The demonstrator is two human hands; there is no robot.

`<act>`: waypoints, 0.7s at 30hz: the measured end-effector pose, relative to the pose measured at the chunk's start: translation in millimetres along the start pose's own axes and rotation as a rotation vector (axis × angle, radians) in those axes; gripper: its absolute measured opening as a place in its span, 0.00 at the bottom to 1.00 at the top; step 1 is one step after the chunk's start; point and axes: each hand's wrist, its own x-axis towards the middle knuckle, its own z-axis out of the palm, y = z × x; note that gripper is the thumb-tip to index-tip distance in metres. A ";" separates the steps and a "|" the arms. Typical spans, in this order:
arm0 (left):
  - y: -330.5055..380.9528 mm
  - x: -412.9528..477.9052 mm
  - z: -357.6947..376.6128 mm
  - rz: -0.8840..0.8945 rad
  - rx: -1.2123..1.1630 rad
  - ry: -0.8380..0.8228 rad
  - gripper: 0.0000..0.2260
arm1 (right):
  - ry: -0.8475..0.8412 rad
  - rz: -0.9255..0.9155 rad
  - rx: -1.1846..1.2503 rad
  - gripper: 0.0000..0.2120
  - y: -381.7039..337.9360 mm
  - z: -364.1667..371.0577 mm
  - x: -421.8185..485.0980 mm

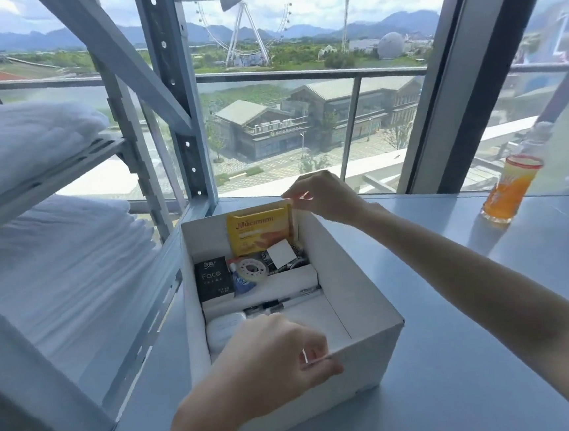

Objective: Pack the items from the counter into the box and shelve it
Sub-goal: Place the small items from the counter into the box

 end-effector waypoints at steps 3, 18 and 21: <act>10.4 6.5 8.0 0.007 0.140 0.026 0.16 | 0.129 0.100 0.073 0.08 28.1 -22.0 -60.6; 112.4 90.5 53.6 0.071 0.322 0.148 0.21 | 0.164 0.926 -0.118 0.05 171.3 -115.0 -374.2; 130.0 101.8 63.8 0.085 0.333 0.152 0.21 | 0.145 0.958 -0.141 0.05 191.2 -131.6 -393.3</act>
